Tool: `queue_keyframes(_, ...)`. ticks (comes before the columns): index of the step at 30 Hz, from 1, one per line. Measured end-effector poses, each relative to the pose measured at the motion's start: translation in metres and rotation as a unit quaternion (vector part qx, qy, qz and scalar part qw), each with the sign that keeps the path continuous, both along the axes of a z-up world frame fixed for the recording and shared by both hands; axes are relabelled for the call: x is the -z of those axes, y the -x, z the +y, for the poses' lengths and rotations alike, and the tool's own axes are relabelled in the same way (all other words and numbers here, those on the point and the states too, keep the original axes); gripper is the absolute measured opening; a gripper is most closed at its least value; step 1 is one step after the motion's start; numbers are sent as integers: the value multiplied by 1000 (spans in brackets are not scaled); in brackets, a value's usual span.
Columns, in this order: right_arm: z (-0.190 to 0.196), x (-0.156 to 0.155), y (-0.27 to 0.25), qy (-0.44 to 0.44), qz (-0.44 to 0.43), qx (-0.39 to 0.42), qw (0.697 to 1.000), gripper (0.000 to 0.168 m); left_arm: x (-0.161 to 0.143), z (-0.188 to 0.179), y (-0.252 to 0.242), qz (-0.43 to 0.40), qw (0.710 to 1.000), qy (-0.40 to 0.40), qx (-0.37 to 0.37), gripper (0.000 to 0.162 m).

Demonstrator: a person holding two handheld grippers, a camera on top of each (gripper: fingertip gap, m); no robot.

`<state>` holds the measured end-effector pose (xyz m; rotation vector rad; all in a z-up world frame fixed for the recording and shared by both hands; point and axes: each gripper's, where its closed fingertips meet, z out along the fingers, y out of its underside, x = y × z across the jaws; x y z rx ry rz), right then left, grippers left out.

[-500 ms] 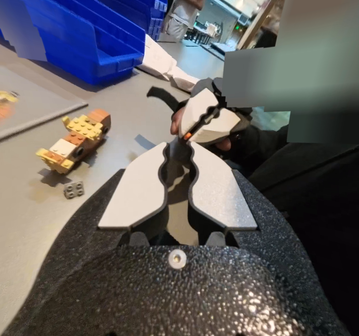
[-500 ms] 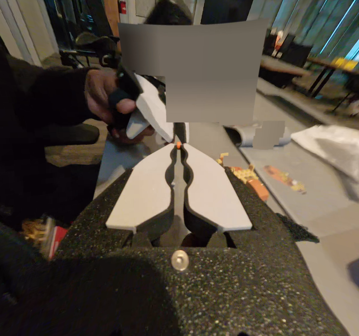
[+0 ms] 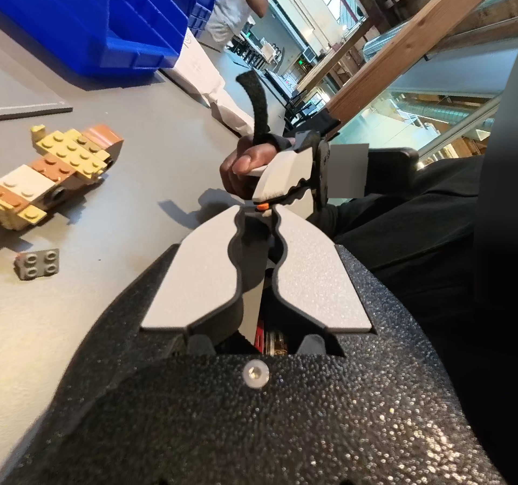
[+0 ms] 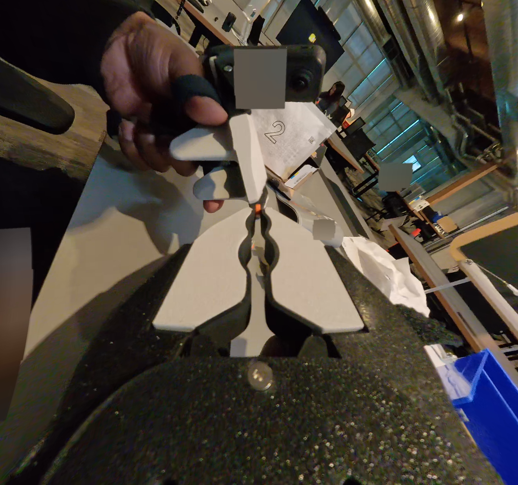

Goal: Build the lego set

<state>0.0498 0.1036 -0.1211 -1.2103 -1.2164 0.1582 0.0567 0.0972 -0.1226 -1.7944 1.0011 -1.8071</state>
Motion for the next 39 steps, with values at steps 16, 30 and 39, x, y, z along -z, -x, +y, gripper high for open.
queue_keyframes(16, 4, 13, -6, 141, 58, 17, 988, 13, 0, 5, 1, -20, 981, -187, -44, 7)
queue_keyframes(30, -9, 2, 2, 495, 280, -100, 817, 9, -3, -3, 3, -65, 941, -332, -27, 7)
queue_keyframes(39, -10, 4, 3, 551, 279, -91, 781, 7, 5, -6, 2, -35, 919, -392, -22, 7)
